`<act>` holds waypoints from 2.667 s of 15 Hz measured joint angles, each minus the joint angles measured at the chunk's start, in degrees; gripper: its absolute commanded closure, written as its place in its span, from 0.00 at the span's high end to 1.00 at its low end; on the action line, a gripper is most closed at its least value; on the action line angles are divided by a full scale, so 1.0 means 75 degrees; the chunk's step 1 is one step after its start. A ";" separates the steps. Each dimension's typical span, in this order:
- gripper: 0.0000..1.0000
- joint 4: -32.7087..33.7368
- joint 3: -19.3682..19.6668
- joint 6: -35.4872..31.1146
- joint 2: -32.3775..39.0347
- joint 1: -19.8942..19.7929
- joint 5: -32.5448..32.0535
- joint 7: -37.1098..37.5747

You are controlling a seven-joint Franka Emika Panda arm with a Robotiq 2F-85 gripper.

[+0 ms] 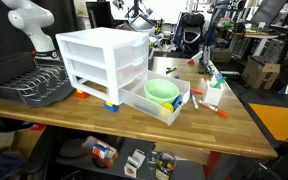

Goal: Move the pen holder backwards

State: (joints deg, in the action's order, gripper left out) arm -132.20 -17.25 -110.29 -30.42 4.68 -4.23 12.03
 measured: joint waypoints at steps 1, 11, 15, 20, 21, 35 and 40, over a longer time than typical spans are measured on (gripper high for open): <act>1.00 0.0000 0.0000 0.0000 0.0000 0.0000 0.0000 0.0000; 1.00 0.0000 0.0014 0.0000 0.0000 0.0014 0.0000 0.0000; 1.00 -0.0214 0.0076 -0.0032 0.0144 0.0034 0.0000 0.0156; 1.00 -0.0875 0.0253 -0.0709 0.0623 0.0005 -0.0017 0.0834; 1.00 -0.0985 0.0292 -0.0730 0.0697 -0.0012 -0.0007 0.1060; 1.00 -0.1453 0.0467 -0.0791 0.0916 -0.0094 0.0122 0.2097; 1.00 -0.2099 0.0826 -0.2143 0.1385 -0.0557 0.0090 0.2909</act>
State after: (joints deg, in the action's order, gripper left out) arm -147.94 -11.05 -126.36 -20.03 0.50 -3.56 33.85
